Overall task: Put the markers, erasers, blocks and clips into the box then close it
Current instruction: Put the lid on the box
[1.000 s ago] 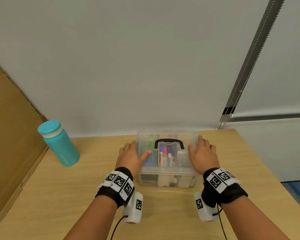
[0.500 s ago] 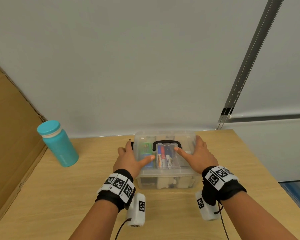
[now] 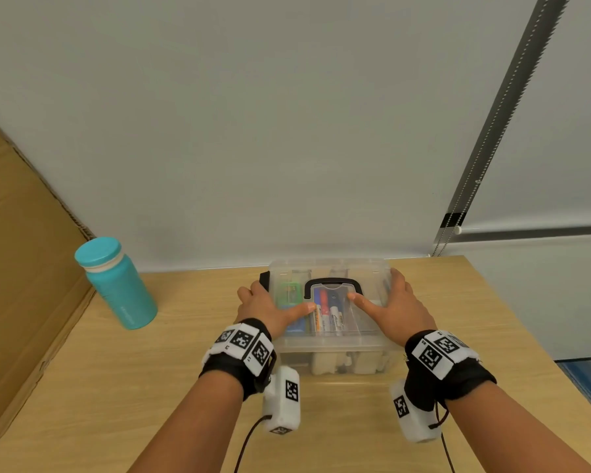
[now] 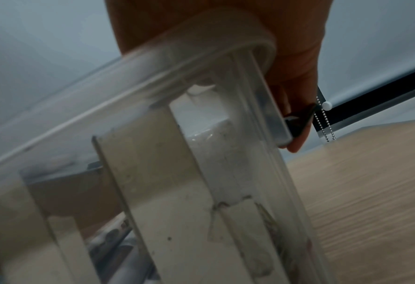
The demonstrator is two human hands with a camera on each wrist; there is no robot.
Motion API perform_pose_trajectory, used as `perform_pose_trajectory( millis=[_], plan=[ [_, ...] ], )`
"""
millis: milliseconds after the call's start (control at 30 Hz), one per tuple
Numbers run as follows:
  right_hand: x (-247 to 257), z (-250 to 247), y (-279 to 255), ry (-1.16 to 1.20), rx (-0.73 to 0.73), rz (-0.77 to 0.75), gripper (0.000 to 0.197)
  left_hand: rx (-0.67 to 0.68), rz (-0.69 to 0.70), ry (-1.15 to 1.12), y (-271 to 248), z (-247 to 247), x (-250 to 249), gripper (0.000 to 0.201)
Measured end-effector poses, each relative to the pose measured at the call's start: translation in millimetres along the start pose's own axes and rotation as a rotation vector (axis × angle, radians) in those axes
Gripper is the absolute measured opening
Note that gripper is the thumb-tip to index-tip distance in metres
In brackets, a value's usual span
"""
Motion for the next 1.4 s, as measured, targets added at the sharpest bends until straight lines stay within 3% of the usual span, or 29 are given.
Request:
perform_pose_trajectory(
  millis=[267, 467, 733, 867, 967, 1100, 1267, 1400],
  plan=[
    [-1, 1, 3, 0.005, -0.012, -0.017, 0.113, -0.068, 0.056, -0.202, 7, 11, 10, 0.105],
    [-4, 3, 3, 0.015, -0.027, -0.026, 0.112, -0.093, 0.111, -0.121, 7, 14, 5, 0.094],
    [-2, 1, 2, 0.022, -0.018, -0.001, 0.113, -0.129, 0.147, 0.143, -3, 12, -2, 0.101],
    [-3, -2, 1, 0.074, 0.023, 0.071, 0.128, -0.144, 0.150, 0.269, -6, 11, -5, 0.104],
    [-4, -8, 0, 0.103, 0.091, 0.224, 0.138, -0.120, 0.166, 0.286, -5, 12, -5, 0.102],
    [1, -13, 6, -0.115, 0.118, 0.258, 0.152, -0.115, 0.177, 0.290, -5, 12, -6, 0.099],
    [9, -19, 7, -0.125, 0.104, 0.208, 0.133, -0.085, 0.174, 0.210, -4, 13, -6, 0.101],
    [4, -15, -2, 0.048, 0.011, 0.188, 0.117, -0.063, 0.164, 0.171, -4, 14, -6, 0.102]
  ],
)
Point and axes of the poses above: each hand's wrist, its own y-axis towards the middle knuckle, its own z-axis out of the palm, x = y × z, the point moved 7 cm from there along y, towards the middle knuckle, and after that the axes turned 1 degree about x, right-handed, at the moved point
